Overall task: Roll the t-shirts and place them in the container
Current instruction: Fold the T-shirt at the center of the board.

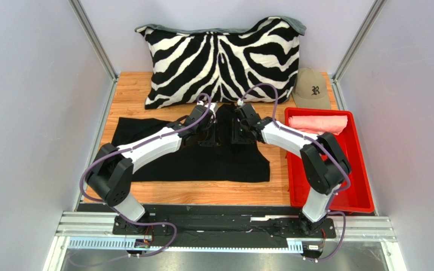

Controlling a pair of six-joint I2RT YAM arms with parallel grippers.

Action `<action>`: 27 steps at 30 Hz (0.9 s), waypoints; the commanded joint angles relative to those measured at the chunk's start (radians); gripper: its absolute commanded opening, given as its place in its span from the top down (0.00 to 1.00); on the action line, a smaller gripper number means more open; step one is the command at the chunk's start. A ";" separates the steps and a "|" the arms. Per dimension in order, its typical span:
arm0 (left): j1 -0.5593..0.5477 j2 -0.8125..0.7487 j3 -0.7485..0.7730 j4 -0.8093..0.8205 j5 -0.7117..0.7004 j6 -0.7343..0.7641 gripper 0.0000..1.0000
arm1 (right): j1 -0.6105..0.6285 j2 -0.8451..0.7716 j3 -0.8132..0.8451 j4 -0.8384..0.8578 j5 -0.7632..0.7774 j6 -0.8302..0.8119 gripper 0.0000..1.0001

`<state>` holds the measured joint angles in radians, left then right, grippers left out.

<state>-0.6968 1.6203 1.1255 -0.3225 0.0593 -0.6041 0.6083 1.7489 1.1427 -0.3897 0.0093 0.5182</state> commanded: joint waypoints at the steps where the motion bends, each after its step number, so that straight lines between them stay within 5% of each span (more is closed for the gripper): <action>1: 0.005 -0.097 -0.061 0.003 0.033 -0.006 0.79 | -0.004 0.087 0.165 0.018 0.004 -0.023 0.66; 10: -0.001 -0.068 -0.115 0.069 0.132 -0.034 0.79 | -0.059 0.186 0.327 -0.035 -0.034 -0.024 0.66; 18: 0.002 0.056 -0.030 0.079 0.059 -0.040 0.78 | -0.081 -0.001 0.168 -0.055 0.086 -0.011 0.66; 27: 0.091 0.207 0.077 0.051 0.034 -0.060 0.78 | -0.081 -0.066 -0.087 0.051 0.011 0.065 0.70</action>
<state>-0.6453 1.8046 1.1435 -0.2691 0.1127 -0.6502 0.5232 1.6772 1.1328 -0.4004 0.0540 0.5396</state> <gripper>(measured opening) 0.218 0.316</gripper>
